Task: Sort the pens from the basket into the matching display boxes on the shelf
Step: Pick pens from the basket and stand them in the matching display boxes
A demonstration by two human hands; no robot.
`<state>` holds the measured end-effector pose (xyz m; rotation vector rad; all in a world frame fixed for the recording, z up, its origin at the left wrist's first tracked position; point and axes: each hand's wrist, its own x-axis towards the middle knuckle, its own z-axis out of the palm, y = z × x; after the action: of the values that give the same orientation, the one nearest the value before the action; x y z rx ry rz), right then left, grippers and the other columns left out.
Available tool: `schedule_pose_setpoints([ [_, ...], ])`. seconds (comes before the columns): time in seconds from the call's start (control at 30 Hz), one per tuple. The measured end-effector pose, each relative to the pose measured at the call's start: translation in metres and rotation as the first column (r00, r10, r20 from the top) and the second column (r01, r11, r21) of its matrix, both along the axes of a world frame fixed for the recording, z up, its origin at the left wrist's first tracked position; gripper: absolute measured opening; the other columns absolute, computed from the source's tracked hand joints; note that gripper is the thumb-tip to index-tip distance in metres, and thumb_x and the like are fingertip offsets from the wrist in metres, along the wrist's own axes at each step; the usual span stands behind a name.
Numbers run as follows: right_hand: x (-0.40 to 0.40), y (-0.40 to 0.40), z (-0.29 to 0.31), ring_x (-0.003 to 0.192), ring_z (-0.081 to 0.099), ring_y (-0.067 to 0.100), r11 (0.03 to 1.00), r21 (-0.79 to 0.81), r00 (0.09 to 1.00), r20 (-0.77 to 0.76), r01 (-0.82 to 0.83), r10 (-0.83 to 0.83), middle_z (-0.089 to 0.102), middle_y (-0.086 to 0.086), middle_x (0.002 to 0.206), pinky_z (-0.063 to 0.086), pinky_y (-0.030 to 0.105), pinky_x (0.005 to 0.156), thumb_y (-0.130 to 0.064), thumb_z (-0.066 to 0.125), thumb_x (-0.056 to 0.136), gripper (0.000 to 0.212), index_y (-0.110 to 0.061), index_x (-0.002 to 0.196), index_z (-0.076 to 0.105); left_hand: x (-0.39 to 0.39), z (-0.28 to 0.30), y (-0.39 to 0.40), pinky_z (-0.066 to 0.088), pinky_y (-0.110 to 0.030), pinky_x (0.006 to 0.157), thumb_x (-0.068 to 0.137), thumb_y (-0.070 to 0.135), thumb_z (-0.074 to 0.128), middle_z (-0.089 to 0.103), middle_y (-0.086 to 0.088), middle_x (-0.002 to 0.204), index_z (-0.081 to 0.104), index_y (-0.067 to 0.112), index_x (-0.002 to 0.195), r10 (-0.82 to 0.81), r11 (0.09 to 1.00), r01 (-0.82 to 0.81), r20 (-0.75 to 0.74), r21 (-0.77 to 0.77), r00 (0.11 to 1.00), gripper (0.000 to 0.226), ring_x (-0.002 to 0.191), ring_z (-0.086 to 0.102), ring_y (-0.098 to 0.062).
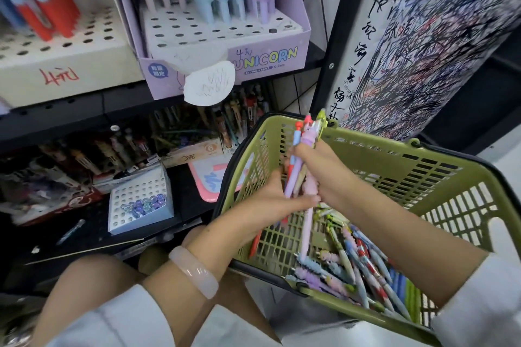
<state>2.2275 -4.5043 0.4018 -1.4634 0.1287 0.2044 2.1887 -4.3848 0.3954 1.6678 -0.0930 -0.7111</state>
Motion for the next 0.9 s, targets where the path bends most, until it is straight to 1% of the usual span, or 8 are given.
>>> schedule_pose_setpoints([
  [0.07,-0.004,0.011,0.011,0.067,0.047,0.019,0.999,-0.021,0.999,0.033,0.040,-0.039,0.042,0.007,0.068,0.042,0.030,0.062,-0.006,0.049,0.080,0.013,-0.016,0.072,0.047,0.001,0.004,-0.002,0.044,-0.005,0.057,0.080,0.024,0.070,0.052,0.021,0.109,0.019,0.042,0.127,0.054,0.998,-0.053,0.034,-0.034,0.998,0.072,0.084,0.056,0.013],
  [0.2,-0.007,0.025,0.028,0.070,0.046,0.019,0.995,-0.049,0.991,0.101,0.091,-0.086,0.043,0.009,0.074,0.041,0.030,0.065,-0.006,0.050,0.085,0.008,-0.013,0.082,0.046,0.001,0.013,0.001,0.050,-0.018,0.062,0.076,0.005,0.067,0.058,-0.002,0.113,0.030,0.024,0.132,0.156,0.987,-0.150,0.109,-0.064,0.982,0.070,0.095,0.059,-0.013],
  [0.3,-0.011,0.034,0.037,0.062,0.053,0.013,0.995,-0.078,0.989,0.133,0.070,-0.059,0.049,0.001,0.068,0.045,0.022,0.059,-0.008,0.053,0.088,0.011,-0.016,0.083,0.048,-0.004,0.018,0.002,0.053,-0.026,0.057,0.075,-0.010,0.056,0.064,-0.006,0.090,0.040,0.025,0.125,0.246,0.960,-0.226,0.118,-0.163,0.962,0.063,0.066,0.062,-0.009],
  [0.43,-0.018,0.036,0.051,0.074,0.059,0.009,0.998,-0.061,0.987,0.157,0.026,-0.016,0.059,-0.005,0.078,0.049,0.024,0.071,-0.019,0.057,0.091,0.010,-0.027,0.091,0.051,-0.008,0.025,0.007,0.048,-0.025,0.052,0.081,-0.001,0.059,0.062,-0.006,0.082,0.046,0.025,0.122,0.241,0.963,-0.211,0.186,-0.166,0.953,0.051,0.049,0.052,-0.008],
  [0.6,-0.028,0.040,0.078,0.073,0.060,0.016,0.993,-0.028,0.980,0.161,-0.117,0.120,0.063,-0.002,0.081,0.052,0.033,0.070,-0.018,0.054,0.092,0.006,-0.013,0.095,0.054,-0.010,0.043,0.028,0.042,-0.022,0.044,0.084,0.018,0.066,0.059,0.007,0.062,0.048,0.030,0.117,0.240,0.954,-0.179,0.255,-0.240,0.937,0.039,0.041,0.046,-0.009],
  [0.73,-0.031,0.055,0.101,0.072,0.062,0.008,0.972,-0.064,0.932,0.274,-0.228,0.237,0.065,-0.007,0.080,0.051,0.021,0.061,-0.021,0.053,0.094,0.007,-0.015,0.094,0.057,-0.013,0.062,0.045,0.034,-0.018,0.038,0.090,0.019,0.059,0.047,0.010,0.046,0.051,0.032,0.108,0.304,0.930,-0.216,0.290,-0.299,0.907,0.024,0.036,0.039,-0.009],
  [0.83,-0.030,0.069,0.117,0.090,0.063,0.006,0.938,-0.085,0.877,0.335,-0.337,0.345,0.068,-0.012,0.090,0.051,0.021,0.078,-0.044,0.049,0.085,0.032,-0.020,0.104,0.060,-0.017,0.078,0.063,0.030,-0.017,0.039,0.092,0.022,0.056,0.042,0.007,0.051,0.051,0.033,0.092,0.344,0.916,-0.240,0.321,-0.322,0.882,0.011,0.037,0.034,-0.008],
  [0.9,-0.027,0.079,0.127,0.098,0.063,0.008,0.916,0.002,0.866,0.328,-0.401,0.378,0.068,-0.007,0.099,0.051,0.024,0.087,-0.054,0.044,0.077,0.051,-0.018,0.109,0.059,-0.019,0.088,0.076,0.028,-0.018,0.040,0.092,0.027,0.056,0.039,0.002,0.056,0.052,0.031,0.086,0.375,0.906,-0.265,0.338,-0.329,0.863,0.008,0.039,0.032,-0.009],
])
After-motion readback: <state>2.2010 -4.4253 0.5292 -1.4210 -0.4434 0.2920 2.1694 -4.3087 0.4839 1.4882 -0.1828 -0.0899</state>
